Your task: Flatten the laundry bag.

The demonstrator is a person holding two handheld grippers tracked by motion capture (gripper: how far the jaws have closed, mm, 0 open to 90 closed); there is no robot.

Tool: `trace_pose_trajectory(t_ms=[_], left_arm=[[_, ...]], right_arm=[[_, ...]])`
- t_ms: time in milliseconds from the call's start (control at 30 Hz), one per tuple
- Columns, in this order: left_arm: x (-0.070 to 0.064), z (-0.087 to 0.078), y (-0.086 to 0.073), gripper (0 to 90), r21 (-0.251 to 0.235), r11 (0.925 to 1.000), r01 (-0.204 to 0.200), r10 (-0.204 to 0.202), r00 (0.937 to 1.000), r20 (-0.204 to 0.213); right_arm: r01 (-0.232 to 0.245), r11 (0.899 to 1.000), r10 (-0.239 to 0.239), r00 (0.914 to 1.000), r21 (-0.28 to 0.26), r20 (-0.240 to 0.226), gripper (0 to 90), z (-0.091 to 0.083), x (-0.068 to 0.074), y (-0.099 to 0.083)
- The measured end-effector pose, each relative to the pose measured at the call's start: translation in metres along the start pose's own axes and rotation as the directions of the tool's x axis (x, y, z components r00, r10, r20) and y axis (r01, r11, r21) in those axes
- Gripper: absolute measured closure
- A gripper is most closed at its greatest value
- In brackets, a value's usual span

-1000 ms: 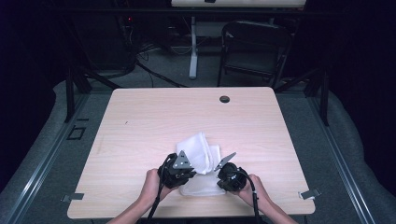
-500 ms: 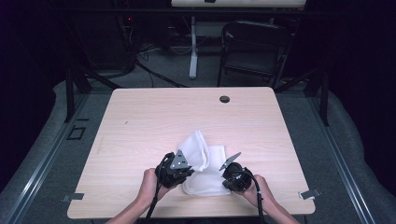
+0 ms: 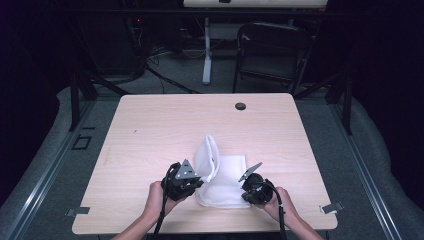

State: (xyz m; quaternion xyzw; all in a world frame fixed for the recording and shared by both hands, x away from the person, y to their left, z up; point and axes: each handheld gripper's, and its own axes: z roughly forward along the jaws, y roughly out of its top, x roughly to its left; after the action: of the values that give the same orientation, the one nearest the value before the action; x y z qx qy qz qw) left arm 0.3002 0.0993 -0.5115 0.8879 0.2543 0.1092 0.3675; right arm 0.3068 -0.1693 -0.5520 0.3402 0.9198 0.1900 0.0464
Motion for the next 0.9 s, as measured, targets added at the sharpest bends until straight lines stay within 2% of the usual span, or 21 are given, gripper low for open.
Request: trace_pose_trajectory(t_ms=[67, 167, 233, 467, 733, 900], left_arm=[[0.000, 0.000, -0.001, 84.4, -0.003, 1.0000, -0.001, 0.001, 1.0000, -0.004], [0.003, -0.001, -0.003, 83.6, 0.025, 0.9997, -0.002, 0.002, 0.9999, 0.014], [0.004, -0.001, -0.004, 83.4, 0.026, 0.9997, 0.003, -0.003, 1.0000, 0.009], [0.009, -0.006, -0.010, 84.0, 0.037, 0.9991, 0.023, -0.023, 0.9997, -0.006], [0.009, -0.005, -0.016, 86.0, 0.046, 0.9981, 0.041, -0.041, 0.9991, 0.013], [0.011, -0.004, -0.020, 85.9, 0.066, 0.9964, 0.053, -0.056, 0.9979, 0.033]], right_arm=[[0.001, 1.000, -0.001, 1.0000, -0.001, 0.000, 90.0, 0.000, 0.000, 0.000], [0.009, 1.000, -0.009, 0.9999, 0.006, -0.008, 90.0, 0.000, -0.002, 0.000], [-0.002, 1.000, 0.002, 1.0000, -0.009, -0.009, 90.0, 0.000, -0.002, -0.001], [0.007, 1.000, -0.007, 1.0000, 0.004, 0.001, 90.0, -0.001, -0.004, -0.002], [-0.004, 1.000, 0.004, 1.0000, -0.004, 0.006, 90.0, -0.002, -0.006, -0.004], [0.000, 1.000, 0.000, 0.9999, 0.010, 0.014, 90.0, -0.003, -0.009, -0.005]])
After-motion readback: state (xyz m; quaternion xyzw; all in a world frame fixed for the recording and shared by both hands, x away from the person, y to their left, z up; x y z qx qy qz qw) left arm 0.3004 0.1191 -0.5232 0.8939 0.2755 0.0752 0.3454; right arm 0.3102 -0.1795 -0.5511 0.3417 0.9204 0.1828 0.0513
